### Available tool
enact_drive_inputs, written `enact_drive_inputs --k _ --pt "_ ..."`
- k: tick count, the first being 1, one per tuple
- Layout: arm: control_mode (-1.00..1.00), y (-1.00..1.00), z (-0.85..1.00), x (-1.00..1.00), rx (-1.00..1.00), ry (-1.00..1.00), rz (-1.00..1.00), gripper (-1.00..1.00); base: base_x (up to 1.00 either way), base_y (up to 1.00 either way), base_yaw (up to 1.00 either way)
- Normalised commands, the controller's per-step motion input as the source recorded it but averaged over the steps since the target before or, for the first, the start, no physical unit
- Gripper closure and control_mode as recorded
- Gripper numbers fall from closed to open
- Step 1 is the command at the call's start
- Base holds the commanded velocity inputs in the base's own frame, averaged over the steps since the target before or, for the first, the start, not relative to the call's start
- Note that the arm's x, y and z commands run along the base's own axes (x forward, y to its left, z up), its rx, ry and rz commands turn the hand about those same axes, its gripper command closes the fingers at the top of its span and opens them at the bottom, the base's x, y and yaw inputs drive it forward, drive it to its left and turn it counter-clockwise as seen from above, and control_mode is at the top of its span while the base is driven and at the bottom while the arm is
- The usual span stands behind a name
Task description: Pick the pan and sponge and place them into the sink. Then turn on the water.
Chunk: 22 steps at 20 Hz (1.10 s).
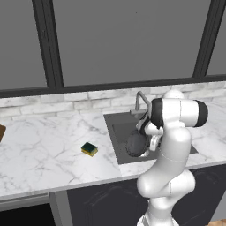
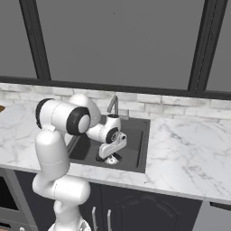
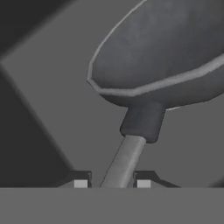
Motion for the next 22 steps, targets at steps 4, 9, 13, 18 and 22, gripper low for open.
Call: enact_drive_inputs --k 4,9,13,18,22 --pt "-1.00 0.17 -0.19 -0.57 0.01 0.11 0.03 1.00 0.00 0.00 0.00" --pt "-1.00 0.16 -0.26 -0.62 0.00 0.07 0.01 1.00 0.00 0.00 0.00" --pt "-1.00 0.06 -0.29 -0.55 0.01 0.09 0.05 1.00 0.00 0.00 0.00" --pt "-1.00 0.02 -0.27 -0.15 0.02 0.05 0.07 1.00 0.00 0.00 0.00" --pt "-1.00 0.02 -0.27 0.19 0.04 0.03 0.15 1.00 0.00 0.00 0.00"
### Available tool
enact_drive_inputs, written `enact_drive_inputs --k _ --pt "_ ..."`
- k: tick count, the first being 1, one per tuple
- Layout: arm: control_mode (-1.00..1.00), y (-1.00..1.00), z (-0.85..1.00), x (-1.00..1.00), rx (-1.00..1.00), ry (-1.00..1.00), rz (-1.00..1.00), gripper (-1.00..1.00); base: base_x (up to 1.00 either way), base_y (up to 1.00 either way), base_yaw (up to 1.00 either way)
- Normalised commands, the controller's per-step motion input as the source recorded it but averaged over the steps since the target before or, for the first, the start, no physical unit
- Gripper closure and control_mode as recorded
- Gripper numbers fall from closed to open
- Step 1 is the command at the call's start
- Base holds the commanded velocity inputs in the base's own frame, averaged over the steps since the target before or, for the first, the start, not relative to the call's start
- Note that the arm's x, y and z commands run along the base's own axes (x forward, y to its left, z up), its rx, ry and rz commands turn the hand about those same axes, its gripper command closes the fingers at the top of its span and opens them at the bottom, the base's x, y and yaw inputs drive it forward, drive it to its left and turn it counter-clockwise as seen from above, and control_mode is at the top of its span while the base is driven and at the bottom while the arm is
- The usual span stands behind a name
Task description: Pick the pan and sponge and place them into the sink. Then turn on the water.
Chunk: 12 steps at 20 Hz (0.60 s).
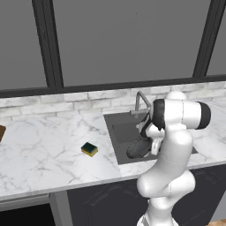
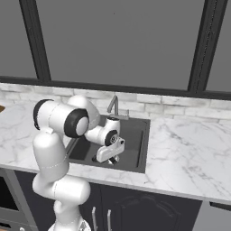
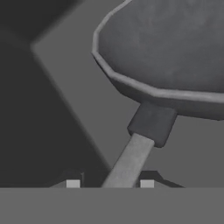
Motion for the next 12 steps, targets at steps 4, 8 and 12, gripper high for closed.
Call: enact_drive_inputs --k 4,8,12 --pt "-1.00 0.00 -0.42 0.29 0.03 0.05 0.20 1.00 0.00 0.00 0.00" --pt "-1.00 0.00 -0.53 0.35 0.00 0.04 0.19 1.00 0.00 0.00 0.00" --pt "-1.00 0.00 -0.58 0.37 0.00 0.05 0.18 1.00 0.00 0.00 0.00"
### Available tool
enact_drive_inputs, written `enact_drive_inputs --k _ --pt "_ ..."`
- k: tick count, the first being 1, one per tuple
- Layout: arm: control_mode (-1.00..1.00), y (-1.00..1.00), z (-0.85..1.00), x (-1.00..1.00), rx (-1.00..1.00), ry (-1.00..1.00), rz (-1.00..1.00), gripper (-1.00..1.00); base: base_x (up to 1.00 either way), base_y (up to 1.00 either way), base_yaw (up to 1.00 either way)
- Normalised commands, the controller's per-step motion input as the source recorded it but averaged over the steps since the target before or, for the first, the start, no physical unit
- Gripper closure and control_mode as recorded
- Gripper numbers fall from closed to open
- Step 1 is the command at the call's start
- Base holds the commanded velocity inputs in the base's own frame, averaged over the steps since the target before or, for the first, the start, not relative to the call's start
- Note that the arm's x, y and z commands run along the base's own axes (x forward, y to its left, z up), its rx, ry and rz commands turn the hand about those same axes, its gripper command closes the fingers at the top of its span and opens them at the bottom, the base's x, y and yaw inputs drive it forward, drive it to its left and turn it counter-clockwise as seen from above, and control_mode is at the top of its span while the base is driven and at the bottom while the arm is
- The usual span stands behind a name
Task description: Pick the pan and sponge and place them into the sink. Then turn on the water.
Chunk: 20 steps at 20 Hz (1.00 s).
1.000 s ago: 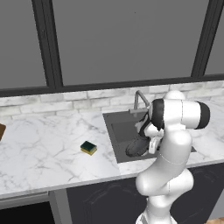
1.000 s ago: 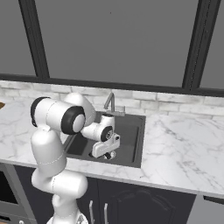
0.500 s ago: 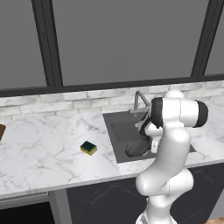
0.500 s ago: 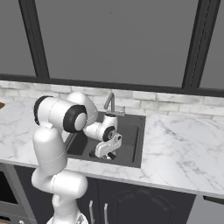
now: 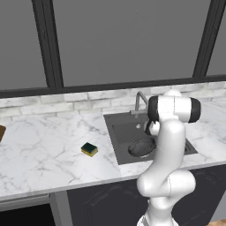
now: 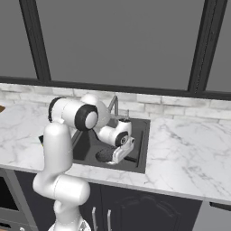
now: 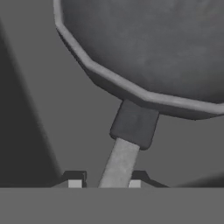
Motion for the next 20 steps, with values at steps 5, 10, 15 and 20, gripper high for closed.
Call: enact_drive_inputs --k 5,10,15,20 --pt "-1.00 0.13 -0.62 0.28 0.00 0.03 0.15 1.00 0.00 0.00 0.00" --pt "-1.00 0.39 -0.62 0.12 -0.01 -0.03 0.13 1.00 0.00 0.00 0.00" --pt "-1.00 0.40 -0.60 0.21 0.01 -0.08 0.08 1.00 0.00 0.00 0.00" --pt "-1.00 0.41 -0.47 0.21 0.08 -0.10 0.05 1.00 0.00 0.00 0.00"
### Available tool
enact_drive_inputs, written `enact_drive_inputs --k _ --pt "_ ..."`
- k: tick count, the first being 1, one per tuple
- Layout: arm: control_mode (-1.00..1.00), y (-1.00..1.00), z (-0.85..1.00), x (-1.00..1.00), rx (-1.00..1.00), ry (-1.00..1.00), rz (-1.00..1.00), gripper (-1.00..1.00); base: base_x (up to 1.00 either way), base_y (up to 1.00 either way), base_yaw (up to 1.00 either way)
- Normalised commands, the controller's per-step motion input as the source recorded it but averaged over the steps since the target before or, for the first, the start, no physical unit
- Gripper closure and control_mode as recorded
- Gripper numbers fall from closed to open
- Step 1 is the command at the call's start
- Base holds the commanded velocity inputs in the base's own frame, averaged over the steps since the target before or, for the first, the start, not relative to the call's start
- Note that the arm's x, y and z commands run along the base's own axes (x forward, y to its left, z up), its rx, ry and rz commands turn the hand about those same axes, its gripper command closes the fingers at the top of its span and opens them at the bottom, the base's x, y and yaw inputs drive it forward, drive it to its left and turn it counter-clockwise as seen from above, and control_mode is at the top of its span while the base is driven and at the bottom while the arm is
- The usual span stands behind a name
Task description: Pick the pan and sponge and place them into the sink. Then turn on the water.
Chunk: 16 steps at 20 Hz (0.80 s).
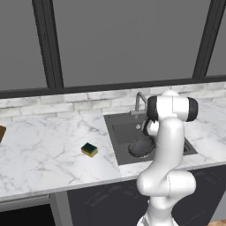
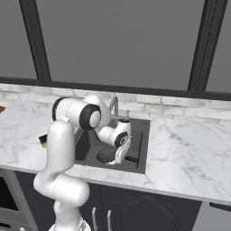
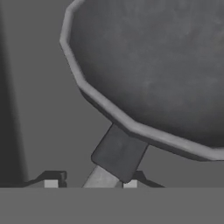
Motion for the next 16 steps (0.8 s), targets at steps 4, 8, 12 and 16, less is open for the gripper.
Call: enact_drive_inputs --k 4,8,12,16 --pt "-1.00 0.44 -0.39 0.25 0.11 -0.11 0.02 1.00 0.00 0.00 0.00" --pt "-1.00 0.52 -0.58 0.27 0.06 -0.05 0.02 1.00 0.00 0.00 0.00" --pt "-1.00 0.61 -0.62 -0.07 0.02 -0.04 0.00 1.00 0.00 0.00 0.00" --pt "-1.00 0.57 -0.62 -0.30 0.00 -0.04 -0.04 1.00 0.00 0.00 0.00"
